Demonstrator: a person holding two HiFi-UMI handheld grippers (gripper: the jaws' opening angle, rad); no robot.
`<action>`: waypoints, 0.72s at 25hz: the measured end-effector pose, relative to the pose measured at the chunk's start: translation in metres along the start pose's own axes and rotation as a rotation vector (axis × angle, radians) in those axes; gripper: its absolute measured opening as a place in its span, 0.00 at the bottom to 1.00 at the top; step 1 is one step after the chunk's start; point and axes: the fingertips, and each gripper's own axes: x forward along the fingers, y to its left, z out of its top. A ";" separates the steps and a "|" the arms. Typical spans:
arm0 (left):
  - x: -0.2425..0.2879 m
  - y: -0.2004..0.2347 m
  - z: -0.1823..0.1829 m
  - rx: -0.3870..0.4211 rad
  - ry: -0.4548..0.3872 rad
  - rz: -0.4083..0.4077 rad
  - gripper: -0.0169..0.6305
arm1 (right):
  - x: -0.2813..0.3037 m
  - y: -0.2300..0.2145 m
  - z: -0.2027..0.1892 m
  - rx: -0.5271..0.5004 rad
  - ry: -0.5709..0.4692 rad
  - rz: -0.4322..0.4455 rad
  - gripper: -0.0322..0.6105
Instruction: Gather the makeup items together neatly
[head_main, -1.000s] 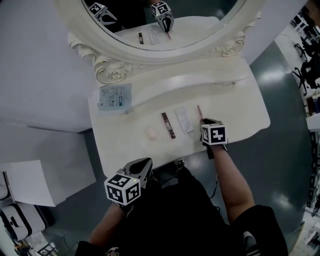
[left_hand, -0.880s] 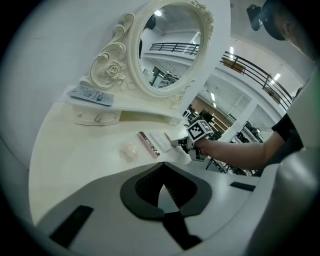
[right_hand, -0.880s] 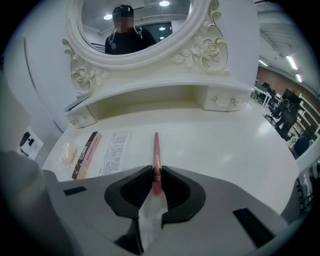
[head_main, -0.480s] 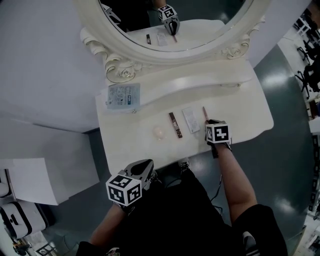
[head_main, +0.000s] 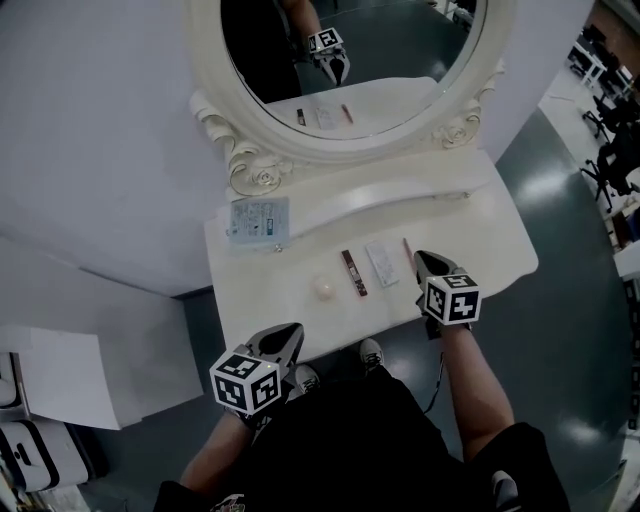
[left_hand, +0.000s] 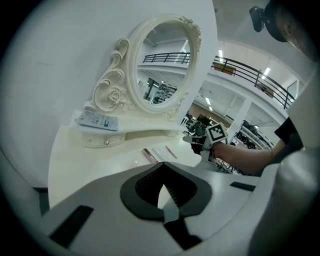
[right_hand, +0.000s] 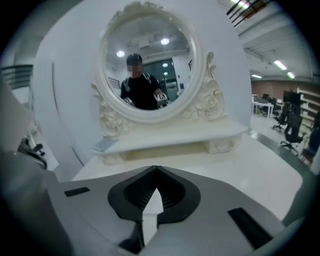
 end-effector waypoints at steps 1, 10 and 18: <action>-0.003 -0.001 0.007 0.003 -0.017 -0.006 0.04 | -0.012 0.018 0.014 0.022 -0.051 0.065 0.10; -0.049 -0.029 0.069 0.096 -0.177 -0.061 0.04 | -0.102 0.186 0.056 0.046 -0.198 0.494 0.10; -0.052 -0.033 0.049 0.116 -0.130 -0.090 0.04 | -0.111 0.259 0.015 -0.042 -0.109 0.591 0.10</action>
